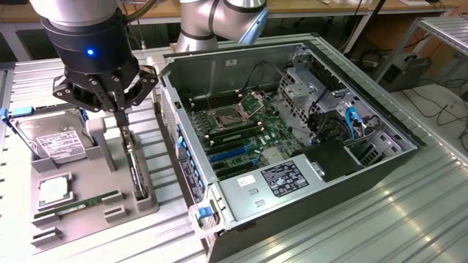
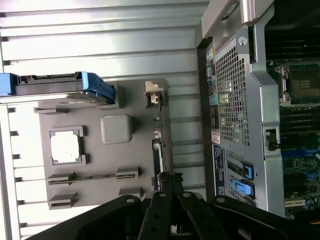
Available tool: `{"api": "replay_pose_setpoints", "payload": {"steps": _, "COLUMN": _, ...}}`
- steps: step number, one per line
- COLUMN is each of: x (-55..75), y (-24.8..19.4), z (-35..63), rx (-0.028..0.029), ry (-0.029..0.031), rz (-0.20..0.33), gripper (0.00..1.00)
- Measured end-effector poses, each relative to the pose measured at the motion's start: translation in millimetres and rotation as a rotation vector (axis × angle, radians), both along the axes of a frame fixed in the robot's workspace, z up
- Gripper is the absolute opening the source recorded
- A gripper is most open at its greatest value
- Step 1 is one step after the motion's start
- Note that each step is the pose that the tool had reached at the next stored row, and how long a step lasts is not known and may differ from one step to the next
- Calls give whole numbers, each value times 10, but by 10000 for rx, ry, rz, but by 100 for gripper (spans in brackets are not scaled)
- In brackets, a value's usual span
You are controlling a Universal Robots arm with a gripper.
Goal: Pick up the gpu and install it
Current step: 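Reach for the gpu, then pick up the gpu and move the gpu toward the slot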
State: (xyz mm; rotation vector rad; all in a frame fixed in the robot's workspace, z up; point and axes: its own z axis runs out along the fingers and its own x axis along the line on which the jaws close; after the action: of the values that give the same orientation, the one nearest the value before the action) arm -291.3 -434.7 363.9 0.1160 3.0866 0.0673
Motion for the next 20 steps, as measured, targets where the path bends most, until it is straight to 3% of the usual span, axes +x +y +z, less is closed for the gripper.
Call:
{"api": "replay_pose_setpoints", "payload": {"steps": 13, "x": 0, "y": 0, "z": 0, "rx": -1, "ry": 10, "rz": 0, "gripper": 11}}
{"api": "replay_pose_setpoints", "payload": {"steps": 16, "x": 0, "y": 0, "z": 1, "rx": -1, "ry": 12, "rz": -1, "gripper": 29}}
{"api": "replay_pose_setpoints", "payload": {"steps": 18, "x": 0, "y": 0, "z": 0, "rx": -1, "ry": 13, "rz": 0, "gripper": 29}}
{"api": "replay_pose_setpoints", "payload": {"steps": 19, "x": 0, "y": 0, "z": 0, "rx": -1, "ry": 14, "rz": 0, "gripper": 36}}
{"api": "replay_pose_setpoints", "payload": {"steps": 20, "x": -1, "y": 0, "z": -8, "rx": 0, "ry": 12, "rz": -1, "gripper": 36}}
